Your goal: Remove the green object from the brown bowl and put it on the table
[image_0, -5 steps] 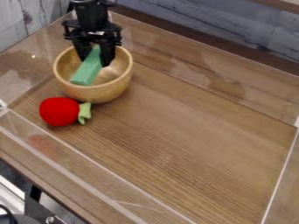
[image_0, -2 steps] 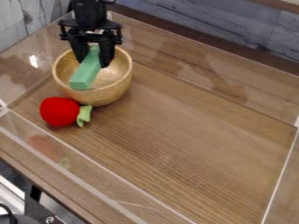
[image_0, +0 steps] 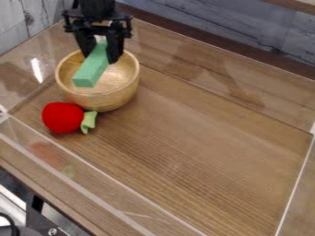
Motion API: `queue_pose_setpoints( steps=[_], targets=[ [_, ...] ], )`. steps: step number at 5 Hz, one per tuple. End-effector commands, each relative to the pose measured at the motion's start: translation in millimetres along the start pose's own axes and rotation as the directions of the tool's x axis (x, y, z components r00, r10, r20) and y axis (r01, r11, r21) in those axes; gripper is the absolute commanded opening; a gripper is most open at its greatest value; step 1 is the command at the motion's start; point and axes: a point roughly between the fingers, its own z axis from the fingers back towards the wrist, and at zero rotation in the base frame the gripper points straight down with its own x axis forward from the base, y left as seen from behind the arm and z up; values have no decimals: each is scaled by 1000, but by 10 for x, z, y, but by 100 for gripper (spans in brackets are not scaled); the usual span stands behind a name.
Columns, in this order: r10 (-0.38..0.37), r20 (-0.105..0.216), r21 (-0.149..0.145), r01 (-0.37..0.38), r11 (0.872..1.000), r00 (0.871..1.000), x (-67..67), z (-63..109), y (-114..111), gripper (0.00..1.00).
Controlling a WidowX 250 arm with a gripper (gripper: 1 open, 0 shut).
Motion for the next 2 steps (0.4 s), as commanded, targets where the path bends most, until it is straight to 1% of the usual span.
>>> queue_pose_setpoints(
  steps=[1,2],
  targets=[
    [12,48,7,-12,1000,999,-64,147,-44,0],
    [17,43,8,-17,1000,999,-162,118,-76,0]
  ],
)
